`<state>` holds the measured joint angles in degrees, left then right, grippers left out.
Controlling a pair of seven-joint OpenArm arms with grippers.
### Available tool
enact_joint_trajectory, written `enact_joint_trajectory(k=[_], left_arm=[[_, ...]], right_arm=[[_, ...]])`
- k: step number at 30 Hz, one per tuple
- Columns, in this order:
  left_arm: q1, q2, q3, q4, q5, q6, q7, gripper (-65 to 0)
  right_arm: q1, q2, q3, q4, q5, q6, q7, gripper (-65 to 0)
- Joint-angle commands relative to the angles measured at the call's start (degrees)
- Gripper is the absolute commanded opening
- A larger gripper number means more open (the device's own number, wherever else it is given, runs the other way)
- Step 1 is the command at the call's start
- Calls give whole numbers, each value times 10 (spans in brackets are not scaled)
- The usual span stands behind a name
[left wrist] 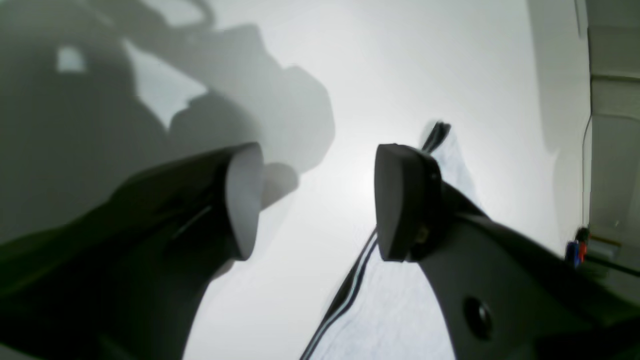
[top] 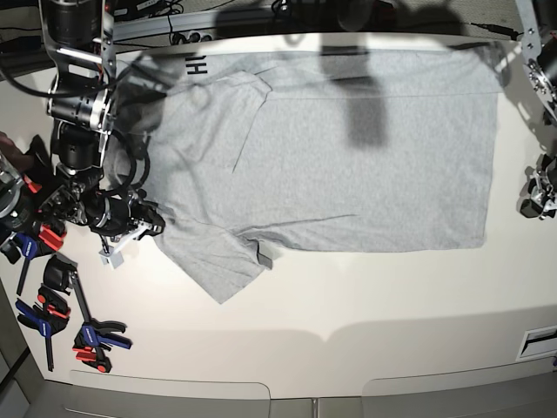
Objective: Fold the T-shirt properly
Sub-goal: 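Move the left gripper to the hem corner and grasp it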
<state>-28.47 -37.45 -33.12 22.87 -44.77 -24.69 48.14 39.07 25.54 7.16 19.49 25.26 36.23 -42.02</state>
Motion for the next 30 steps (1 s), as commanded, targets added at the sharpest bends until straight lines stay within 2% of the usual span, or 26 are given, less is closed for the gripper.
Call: enact_joint_trajectory(k=[1,5,12,15,24,29,30], left_arm=[[-16,-11,-2,10,-7,-16,4,-330],[-32,1,8,10,3,-22,4,-330],[-66,17,112,12,3,-21,-13,-329],[-66,30,136,12,2,-21,-16,-330],[-66,88,138,12,5,-21,-15,-330],[-66,101,138,12,8,-21,-17,-332],[-66,100,138,12,8,-21,-19,-353]], right_arm=[[14,7,-1,4,-11,-2,-9,-650],[14,7,-1,4,-11,-2,-9,-650],[14,7,-1,4,-11,-2,-9,-650],[14,7,-1,4,-11,-2,-9,-650],[14,7,-1,4,-11,-2,-11,-650],[14,7,-1,4,-11,-2,-13,-650],[14,7,-1,4,-11,-2,-13,-650]])
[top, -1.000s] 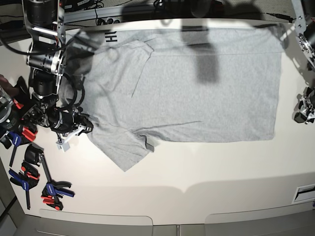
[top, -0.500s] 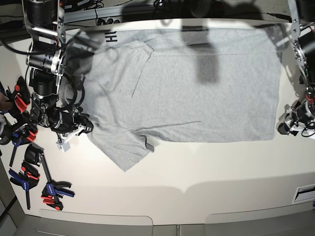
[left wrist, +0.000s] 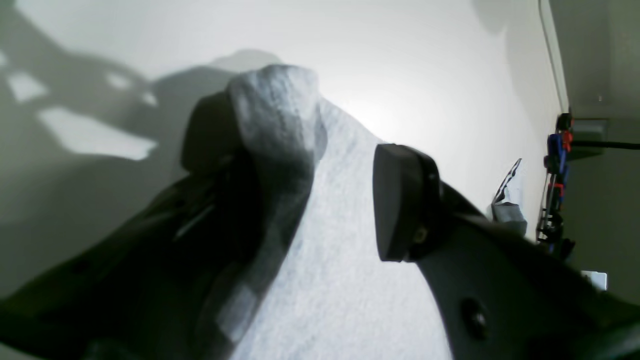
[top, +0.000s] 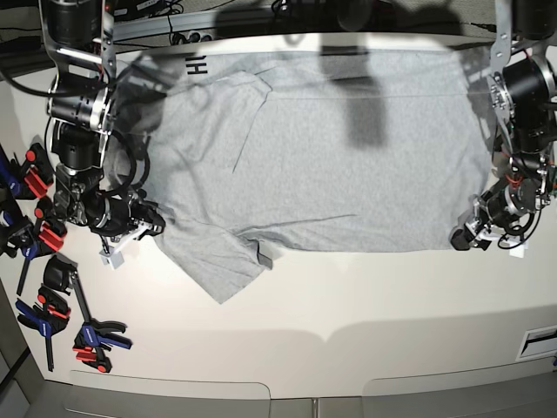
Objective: Fold the T-shirt properly
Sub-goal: 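Move the left gripper to the hem corner and grasp it, then lift the hem with both grippers and fold it onto the collar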
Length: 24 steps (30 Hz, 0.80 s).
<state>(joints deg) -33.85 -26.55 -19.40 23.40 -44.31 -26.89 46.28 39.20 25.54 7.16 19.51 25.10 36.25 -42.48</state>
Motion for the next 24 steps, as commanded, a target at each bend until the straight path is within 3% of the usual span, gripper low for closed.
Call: enact_joint_trajectory(k=[1,3,7,10,16,24], left_arm=[[-13,-11,1,7,3,0,-1,-392],[-13,-17,0,7,3,-5,-2,-481],[-12,-35,0,7,-14,-46,3,-650],[-12,-48,0,7,-57,-71,18,-650],[-12,-63,0,7,-80,-131,38,-650],[-3,-91,0,9,-176,-131,121,-650]], right_arm=[[12,7,-1,4,-9,-3,-9,-650],[12,7,-1,4,-9,-3,-9,-650],[13,7,-1,6,6,-2,-14,-650],[13,12,1,21,78,38,-42,-650],[12,21,18,92,223,38,-163,-650],[-61,19,116,225,382,38,-331,-650]])
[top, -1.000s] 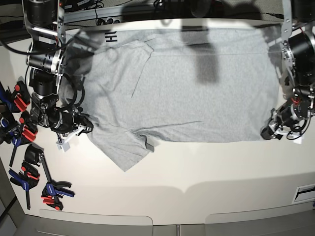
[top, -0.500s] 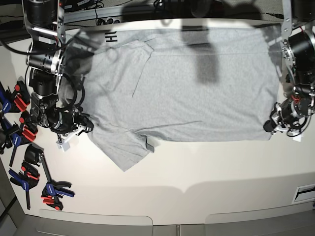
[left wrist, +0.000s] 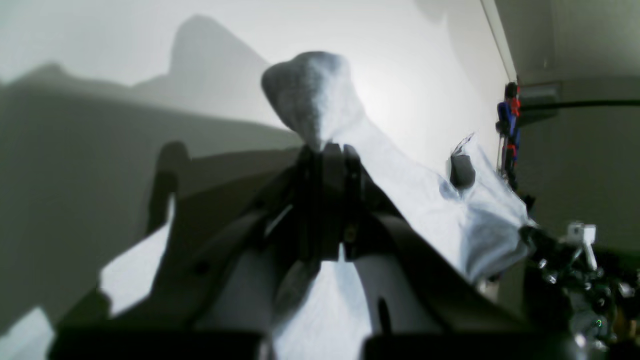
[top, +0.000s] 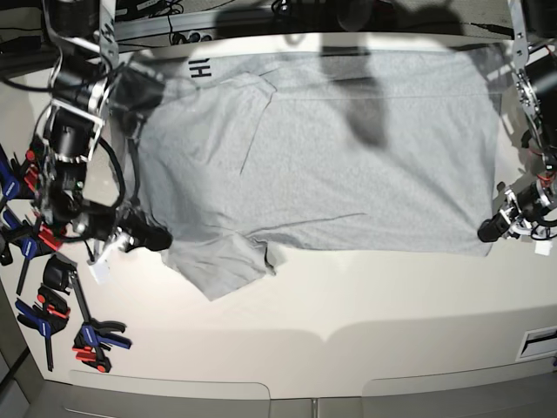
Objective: Fold the T-shirt properly
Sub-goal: 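Lift the hem with both grippers and fold it onto the collar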
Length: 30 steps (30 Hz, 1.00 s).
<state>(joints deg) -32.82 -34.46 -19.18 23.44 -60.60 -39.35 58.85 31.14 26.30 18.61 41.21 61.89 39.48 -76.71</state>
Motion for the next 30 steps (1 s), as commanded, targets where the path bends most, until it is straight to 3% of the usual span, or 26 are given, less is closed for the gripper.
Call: enact_joint_trajectory(k=[1,7,15,23,30], left_arm=[[-6,-15,-2,13,-23,-6,4,-650],[72,-27,-2,98,-57,-6,33,-650],[203,-66,-3,262,-115,-6,73,-650],[301,-93,-3,322,-136,-6,102,-650],[356,-94,-4,326,-171,-6,137,-650]], right_arm=[[1,9,17,31,31,5,-10,-650],[-117,2,98,180,95,5,-33,-650],[-238,2,181,349,108,5,-33,-650],[-336,-2,246,385,107,5,-33,-650],[-386,-13,257,385,101,5,-33,-650]])
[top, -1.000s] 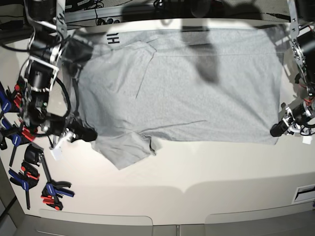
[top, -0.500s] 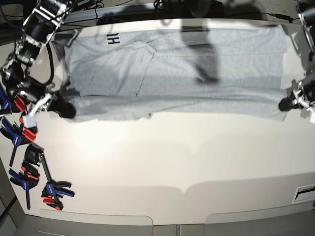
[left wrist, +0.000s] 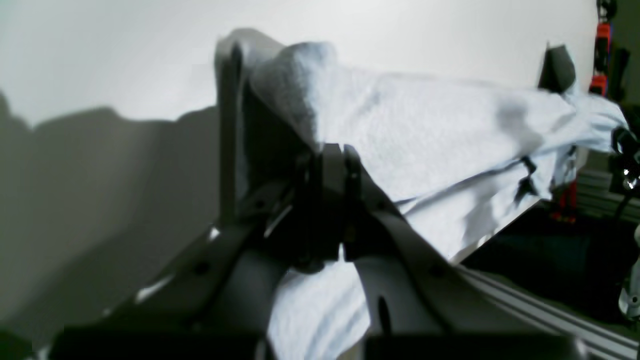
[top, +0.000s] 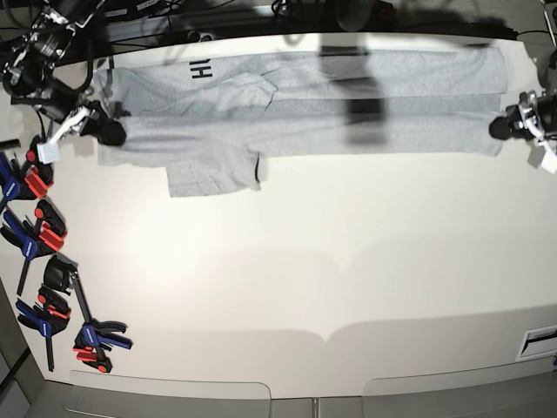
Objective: Fold the T-shirt properly
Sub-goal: 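Lift the hem with both grippers and fold it onto the collar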
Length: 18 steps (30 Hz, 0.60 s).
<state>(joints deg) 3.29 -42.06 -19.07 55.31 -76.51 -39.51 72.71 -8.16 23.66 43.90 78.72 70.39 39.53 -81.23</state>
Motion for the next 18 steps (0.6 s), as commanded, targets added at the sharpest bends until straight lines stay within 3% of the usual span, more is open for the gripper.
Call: enact_joint_trajectory(k=[1,13,18], left_arm=[[0,-18,-5,8,-12,-5,-1,-650],[16,-18,-5,8,-9,-5,3,-650],[16,-18,-5,8,-10,-5,9,-650]], right_arm=[[3,14,4,10,16,5,12,-650],[0,14,4,10,-73,5,12,-650],[-6,11,4,10,-76,5,12,-650]])
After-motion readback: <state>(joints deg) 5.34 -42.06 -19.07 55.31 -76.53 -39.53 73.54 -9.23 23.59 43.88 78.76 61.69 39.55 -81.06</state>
